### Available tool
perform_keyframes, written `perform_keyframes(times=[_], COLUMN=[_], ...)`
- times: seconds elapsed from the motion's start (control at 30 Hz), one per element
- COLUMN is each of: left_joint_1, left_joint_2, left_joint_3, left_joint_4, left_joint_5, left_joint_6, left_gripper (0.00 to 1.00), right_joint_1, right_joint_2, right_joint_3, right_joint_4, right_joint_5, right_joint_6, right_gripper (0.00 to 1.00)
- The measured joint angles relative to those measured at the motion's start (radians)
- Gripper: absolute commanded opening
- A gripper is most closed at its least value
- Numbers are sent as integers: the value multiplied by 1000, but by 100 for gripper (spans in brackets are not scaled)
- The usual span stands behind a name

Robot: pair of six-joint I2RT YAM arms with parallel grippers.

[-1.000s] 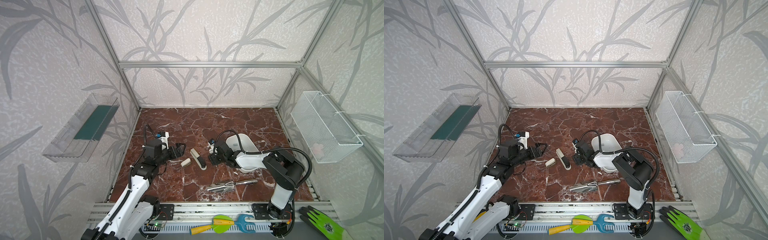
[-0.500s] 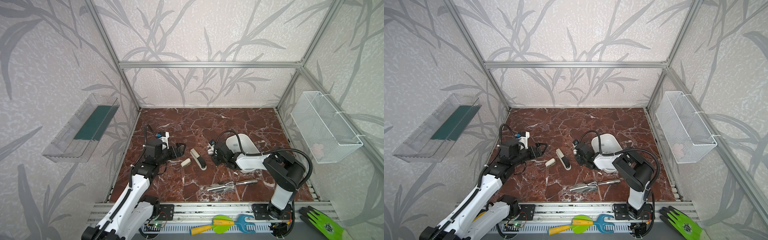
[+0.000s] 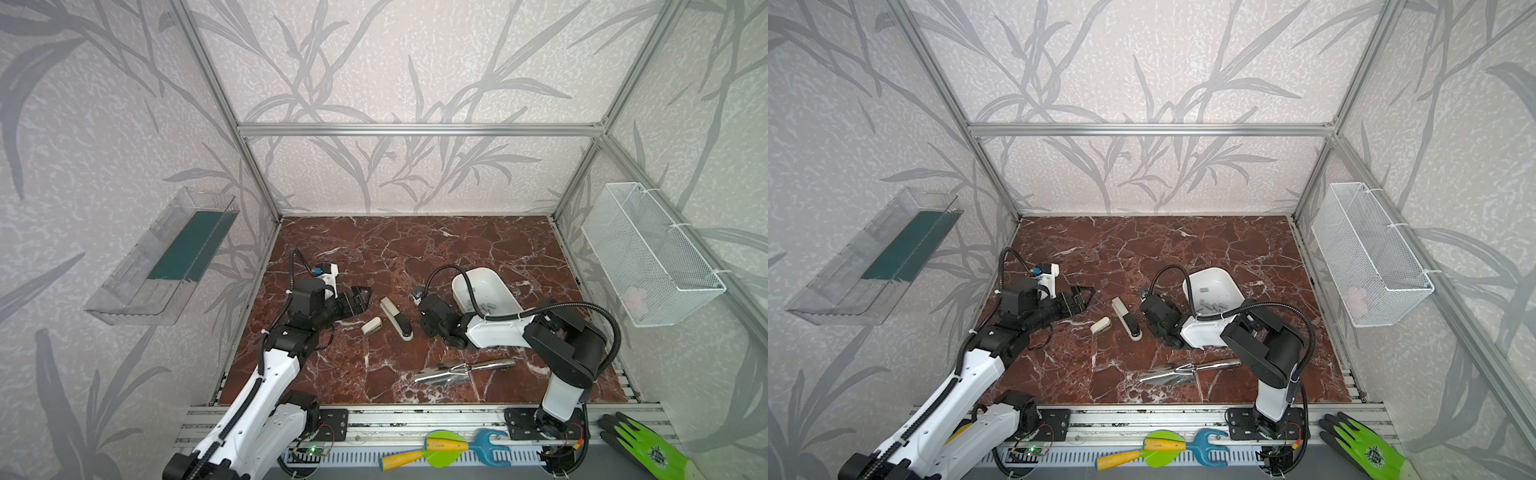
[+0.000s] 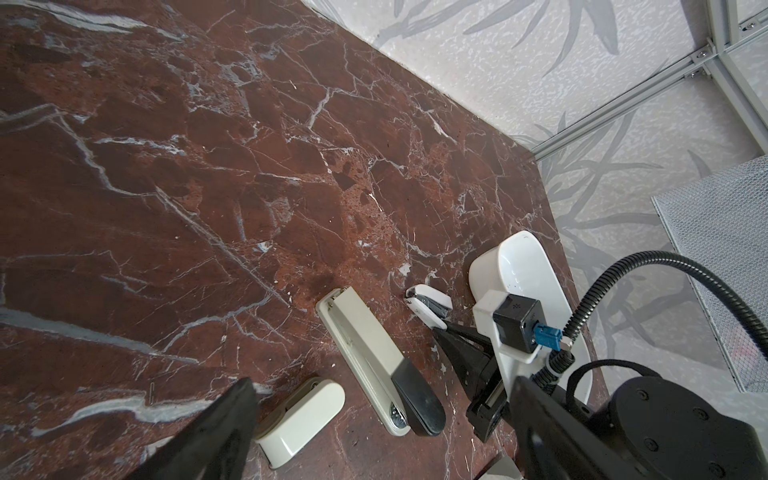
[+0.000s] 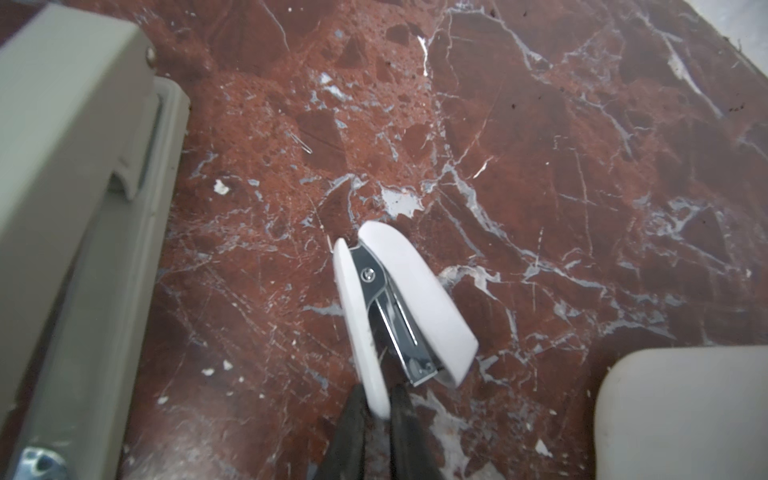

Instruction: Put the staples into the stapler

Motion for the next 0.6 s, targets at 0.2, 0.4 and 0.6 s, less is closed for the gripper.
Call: perform_keyframes(times=[0.2, 0.4, 0.6], left_joint_1=[0, -1, -1], left_joint_2=[31, 37, 34], left_joint_3=[0, 0, 0], left_joint_4=[2, 3, 4], left_joint_5=[-3, -3, -3], left_joint_6=[0, 0, 0], left_gripper=[95, 95, 95], right_joint_1=[34, 58, 71], right_joint_2=[25, 167, 263], right_joint_3=[31, 186, 301], right_joint_4=[-9, -108, -224], right_joint_5=[109, 280, 411], right_joint_6=[-26, -29, -27], right_gripper=[12, 10, 10])
